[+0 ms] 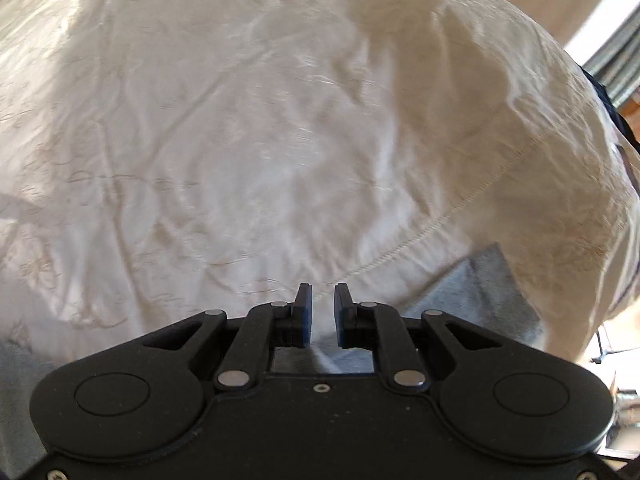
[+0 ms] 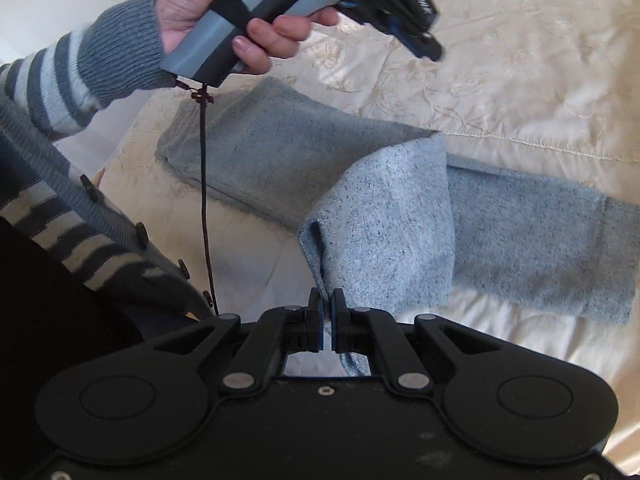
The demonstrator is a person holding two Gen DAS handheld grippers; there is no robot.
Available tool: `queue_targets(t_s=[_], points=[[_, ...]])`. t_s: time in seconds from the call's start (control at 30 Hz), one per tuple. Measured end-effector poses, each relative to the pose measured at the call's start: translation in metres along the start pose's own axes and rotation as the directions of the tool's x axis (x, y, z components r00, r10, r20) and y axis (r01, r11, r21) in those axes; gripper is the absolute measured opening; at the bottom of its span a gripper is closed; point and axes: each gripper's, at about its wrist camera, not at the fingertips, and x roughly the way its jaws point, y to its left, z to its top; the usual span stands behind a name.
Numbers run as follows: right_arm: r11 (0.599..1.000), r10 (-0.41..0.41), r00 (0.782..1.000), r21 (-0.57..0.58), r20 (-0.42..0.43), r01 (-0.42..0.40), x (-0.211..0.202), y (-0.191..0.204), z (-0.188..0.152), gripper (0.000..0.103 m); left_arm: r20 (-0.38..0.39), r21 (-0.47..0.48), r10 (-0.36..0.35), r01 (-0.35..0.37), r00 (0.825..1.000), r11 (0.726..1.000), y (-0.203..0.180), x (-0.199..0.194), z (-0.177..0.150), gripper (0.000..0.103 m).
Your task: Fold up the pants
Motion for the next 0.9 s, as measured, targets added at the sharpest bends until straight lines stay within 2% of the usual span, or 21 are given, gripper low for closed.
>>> queue_targets(t_s=[0.07, 0.17, 0.23, 0.3, 0.37, 0.43, 0.53, 0.67, 0.77, 0.83, 0.9], points=[[1.0, -0.013, 1.0, 0.014, 0.009, 0.012, -0.004, -0.004, -0.002, 0.005, -0.07, 0.074, -0.074, 0.079, 0.995, 0.994, -0.023, 0.018, -0.003, 0.026], [0.999, -0.013, 1.0, 0.034, 0.024, 0.012, -0.02, -0.004, -0.005, 0.005, -0.188, 0.156, -0.086, 0.117, 0.978, 0.981, -0.051, 0.048, -0.016, 0.026], [0.999, -0.009, 1.0, 0.04, 0.03, 0.008, -0.027, -0.004, -0.01, 0.005, -0.247, 0.184, -0.028, 0.075, 0.969, 0.98, -0.06, 0.066, -0.026, 0.027], [0.999, -0.006, 0.999, 0.04, 0.033, 0.005, -0.033, -0.002, -0.012, 0.005, -0.285, 0.195, 0.073, -0.016, 0.956, 0.981, -0.057, 0.082, -0.034, 0.027], [0.999, -0.007, 0.999, 0.045, 0.036, 0.005, -0.037, -0.003, -0.015, 0.005, -0.289, 0.177, 0.158, -0.109, 0.944, 0.978, -0.042, 0.091, -0.038, 0.027], [0.999, -0.006, 0.999, 0.052, 0.038, 0.004, -0.042, -0.004, -0.016, 0.005, -0.281, 0.124, 0.208, -0.18, 0.937, 0.976, -0.017, 0.095, -0.038, 0.026], [0.998, -0.008, 0.999, 0.059, 0.044, 0.006, -0.049, -0.008, -0.017, 0.005, -0.278, 0.005, 0.201, -0.208, 0.939, 0.978, 0.024, 0.091, -0.032, 0.026], [0.998, -0.015, 0.998, 0.065, 0.056, 0.011, -0.058, -0.013, -0.014, 0.005, -0.231, -0.041, 0.279, -0.296, 0.932, 0.954, 0.056, 0.086, -0.02, 0.03], [0.997, -0.049, 0.996, 0.062, 0.074, 0.044, -0.065, -0.021, -0.009, 0.005, -0.181, -0.06, 0.376, -0.392, 0.909, 0.918, 0.071, 0.076, -0.01, 0.03], [0.995, -0.08, 0.993, 0.065, 0.091, 0.074, -0.071, -0.029, -0.002, 0.005, -0.151, -0.112, 0.385, -0.403, 0.91, 0.908, 0.08, 0.064, -0.006, 0.03], [0.992, -0.117, 0.988, 0.055, 0.098, 0.112, -0.076, -0.039, 0.004, 0.005, -0.129, -0.166, 0.371, -0.389, 0.92, 0.906, 0.088, 0.049, -0.007, 0.03]])
